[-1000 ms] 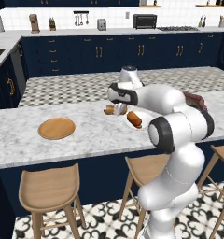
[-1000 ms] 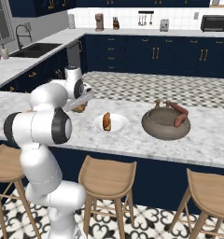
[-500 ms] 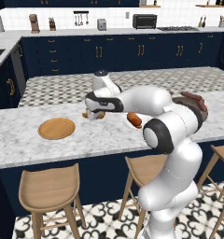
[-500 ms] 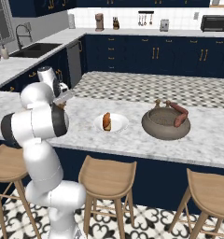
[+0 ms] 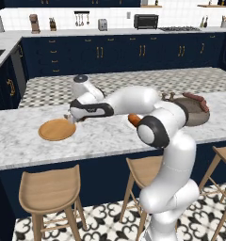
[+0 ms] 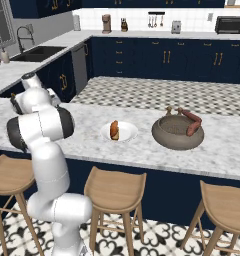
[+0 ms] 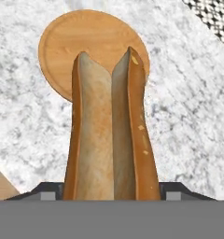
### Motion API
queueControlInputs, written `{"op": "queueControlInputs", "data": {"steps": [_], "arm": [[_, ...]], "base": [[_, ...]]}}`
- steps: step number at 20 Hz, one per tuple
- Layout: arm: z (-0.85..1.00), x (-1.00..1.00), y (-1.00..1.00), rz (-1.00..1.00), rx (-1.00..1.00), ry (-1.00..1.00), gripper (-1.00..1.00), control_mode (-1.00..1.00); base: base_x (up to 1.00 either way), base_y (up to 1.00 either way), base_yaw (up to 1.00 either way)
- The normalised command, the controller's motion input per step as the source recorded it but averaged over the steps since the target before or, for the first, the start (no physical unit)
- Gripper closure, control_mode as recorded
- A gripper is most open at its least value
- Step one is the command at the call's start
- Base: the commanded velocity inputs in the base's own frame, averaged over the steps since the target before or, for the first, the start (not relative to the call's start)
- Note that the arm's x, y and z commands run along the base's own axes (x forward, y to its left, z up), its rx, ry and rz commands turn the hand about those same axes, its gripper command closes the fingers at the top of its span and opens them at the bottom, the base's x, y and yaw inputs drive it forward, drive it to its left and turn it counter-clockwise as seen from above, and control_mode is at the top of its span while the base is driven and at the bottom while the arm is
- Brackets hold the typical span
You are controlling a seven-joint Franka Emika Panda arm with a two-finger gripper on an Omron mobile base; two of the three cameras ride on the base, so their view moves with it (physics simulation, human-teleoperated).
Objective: Place one bun and one sausage from the bowl on each plate.
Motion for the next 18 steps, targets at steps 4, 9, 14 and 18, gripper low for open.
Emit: {"op": "queueControlInputs", "data": {"steps": [4, 9, 14, 18], "arm": [[-0.54, -0.41, 0.2, 0.0, 0.34, -0.11, 1.0, -1.0], [-0.15, 0.0, 0.81, 0.0, 0.11, -0.01, 1.0, -1.0], [-0.08, 0.0, 0.65, 0.0, 0.0, 0.01, 1.0, -1.0], [-0.14, 0.22, 0.49, 0.0, 0.0, 0.0, 1.0, -1.0]], "base": [[0.0, 0.0, 0.0], [0.0, 0.0, 0.0], [0.0, 0.0, 0.0], [0.0, 0.0, 0.0]]}}
